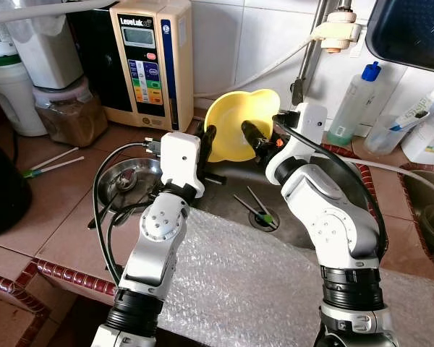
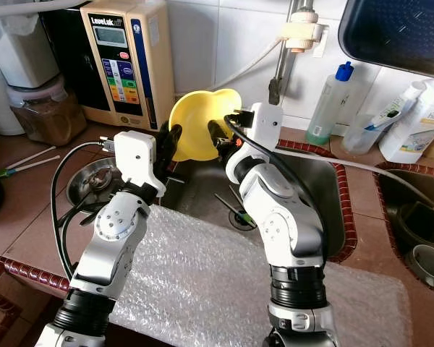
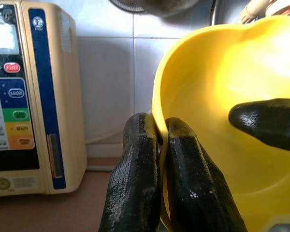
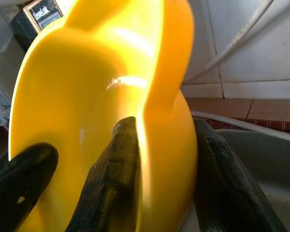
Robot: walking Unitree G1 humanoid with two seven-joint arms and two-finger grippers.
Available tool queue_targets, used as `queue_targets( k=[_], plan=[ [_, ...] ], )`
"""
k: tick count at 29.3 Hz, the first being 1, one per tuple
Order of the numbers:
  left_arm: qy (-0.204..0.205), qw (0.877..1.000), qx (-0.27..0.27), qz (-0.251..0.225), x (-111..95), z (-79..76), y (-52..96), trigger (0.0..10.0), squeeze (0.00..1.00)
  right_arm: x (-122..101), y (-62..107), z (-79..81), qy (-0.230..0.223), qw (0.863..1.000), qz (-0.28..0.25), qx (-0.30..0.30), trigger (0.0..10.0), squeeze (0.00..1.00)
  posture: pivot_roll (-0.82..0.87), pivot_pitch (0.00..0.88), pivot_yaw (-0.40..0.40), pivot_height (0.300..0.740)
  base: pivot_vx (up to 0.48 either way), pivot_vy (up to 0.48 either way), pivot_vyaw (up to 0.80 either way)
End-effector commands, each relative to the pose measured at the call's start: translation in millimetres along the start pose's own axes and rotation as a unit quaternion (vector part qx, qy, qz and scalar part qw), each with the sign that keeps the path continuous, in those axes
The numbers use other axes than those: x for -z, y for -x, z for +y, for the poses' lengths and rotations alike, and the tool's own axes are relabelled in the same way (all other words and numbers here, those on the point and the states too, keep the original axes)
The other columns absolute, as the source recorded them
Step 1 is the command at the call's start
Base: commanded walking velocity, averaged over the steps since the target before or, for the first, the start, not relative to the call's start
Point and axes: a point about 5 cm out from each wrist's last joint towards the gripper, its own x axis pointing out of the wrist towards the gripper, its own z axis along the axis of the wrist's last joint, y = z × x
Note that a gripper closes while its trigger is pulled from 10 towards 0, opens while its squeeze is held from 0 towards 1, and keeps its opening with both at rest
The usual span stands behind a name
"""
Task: Kitchen organization
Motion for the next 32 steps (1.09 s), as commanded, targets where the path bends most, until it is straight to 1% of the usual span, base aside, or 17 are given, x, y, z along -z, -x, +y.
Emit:
queue_targets(
  k=[1, 5, 6, 8, 9, 10, 11, 12, 13, 14, 17, 19, 20, 22, 24, 30, 32],
  plan=[
    [-0.012, 0.999, 0.011, -0.034, -11.1, -3.7, -1.4, 0.0, 0.00, 3.9, 1.1, -23.2, 0.008, 0.997, 0.021, 0.069, 0.0, 0.00, -0.01, 0.000, -0.032, 0.740, 0.000, 0.000, 0.00],
    [-0.012, 0.999, 0.011, -0.031, -9.8, -4.3, -1.8, 0.0, 0.00, 4.0, 1.7, -25.5, 0.006, 0.997, 0.022, 0.074, 0.0, 0.00, -0.01, 0.000, -0.031, 0.740, 0.000, 0.000, 0.00],
    [-0.014, 0.999, 0.008, -0.029, -9.5, -4.7, -1.9, 1.0, 0.00, 4.2, 2.1, -26.9, 0.005, 0.997, 0.022, 0.078, 0.0, 0.00, -0.01, 0.000, -0.030, 0.740, 0.000, 0.000, 0.00],
    [-0.016, 0.999, 0.006, -0.028, -9.4, -4.6, -1.9, 1.0, 0.00, 4.2, 2.2, -27.5, 0.004, 0.997, 0.022, 0.080, 0.0, 0.00, -0.01, 0.000, -0.030, 0.740, 0.000, 0.000, 0.00],
    [-0.012, 1.000, 0.004, -0.024, -8.6, -4.8, -1.9, 7.6, 0.00, 4.6, 2.8, -29.2, 0.001, 0.996, 0.023, 0.085, 0.0, 0.00, -0.01, 0.000, -0.030, 0.740, 0.000, 0.000, 0.00],
    [-0.011, 1.000, 0.005, -0.023, -8.3, -5.1, -2.1, 8.6, 0.00, 4.7, 2.9, -29.7, 0.001, 0.996, 0.023, 0.086, 0.0, 0.00, -0.01, 0.000, -0.030, 0.740, 0.000, 0.000, 0.00],
    [-0.007, 1.000, 0.008, -0.019, -7.4, -5.6, -2.3, 10.0, 0.00, 4.8, 3.1, -30.6, 0.000, 0.996, 0.024, 0.088, 0.0, 0.00, -0.01, 0.000, -0.030, 0.740, 0.000, 0.000, 0.00],
    [-0.005, 1.000, 0.010, -0.018, -7.1, -5.7, -2.3, 10.0, 0.00, 4.9, 3.0, -30.7, -0.001, 0.996, 0.024, 0.088, 0.0, 0.00, -0.01, 0.000, -0.030, 0.740, 0.000, 0.000, 0.00],
    [0.002, 1.000, 0.012, -0.018, -7.0, -6.0, -2.2, 10.0, 0.29, 5.0, 3.0, -30.8, -0.001, 0.996, 0.024, 0.088, 0.0, 0.00, -0.01, 0.000, -0.030, 0.740, 0.000, 0.000, 0.00],
    [0.012, 1.000, 0.016, -0.018, -7.1, -6.9, -1.8, 10.0, 1.00, 5.1, 2.9, -31.7, -0.001, 0.996, 0.025, 0.090, 0.0, 0.00, -0.01, 0.000, -0.030, 0.740, 0.000, 0.000, 0.00],
    [0.020, 0.999, 0.020, -0.015, -6.5, -8.4, -1.3, 10.0, 1.00, 4.8, 2.6, -32.7, 0.000, 0.995, 0.024, 0.093, 0.0, 0.00, -0.01, 0.000, -0.030, 0.740, 0.000, 0.000, 0.00],
    [0.025, 0.999, 0.041, 0.010, -0.3, -12.2, -1.5, 10.0, 1.00, 4.6, 2.6, -36.5, 0.007, 0.994, 0.021, 0.106, 0.0, 0.00, 0.00, 0.000, -0.030, 0.740, 0.000, 0.000, 0.00],
    [0.025, 0.999, 0.041, 0.010, -0.3, -12.2, -1.5, 10.0, 1.00, 4.6, 2.6, -36.5, 0.007, 0.994, 0.021, 0.106, 0.0, 0.00, 0.00, 0.000, -0.030, 0.740, 0.000, 0.000, 0.00],
    [0.034, 0.997, 0.066, 0.036, 5.7, -13.5, -1.6, 10.0, 1.00, -0.5, 4.3, -46.5, 0.063, 0.988, 0.005, 0.137, 0.0, 0.00, 0.00, 0.000, -0.030, 0.740, 0.000, 0.000, 0.00],
    [0.049, 0.995, 0.071, 0.058, 11.0, -11.8, 0.3, 10.0, 1.00, -0.5, 6.1, -57.0, 0.108, 0.982, 0.004, 0.153, 0.0, 0.00, 0.00, 0.000, -0.028, 0.740, 0.000, 0.000, 0.00],
    [0.047, 0.984, 0.121, 0.124, 28.4, -13.2, 13.4, 10.0, 1.00, 16.7, 12.6, -88.4, 0.192, 0.961, 0.035, 0.194, 0.0, 0.00, 0.01, 0.000, -0.024, 0.740, 0.000, 0.000, 0.00],
    [0.049, 0.981, 0.132, 0.133, 30.3, -14.1, 15.7, 10.0, 1.00, 19.3, 13.6, -92.8, 0.206, 0.957, 0.040, 0.200, 0.0, 0.00, 0.02, 0.000, -0.025, 0.740, 0.000, 0.000, 0.00]
  ],
)
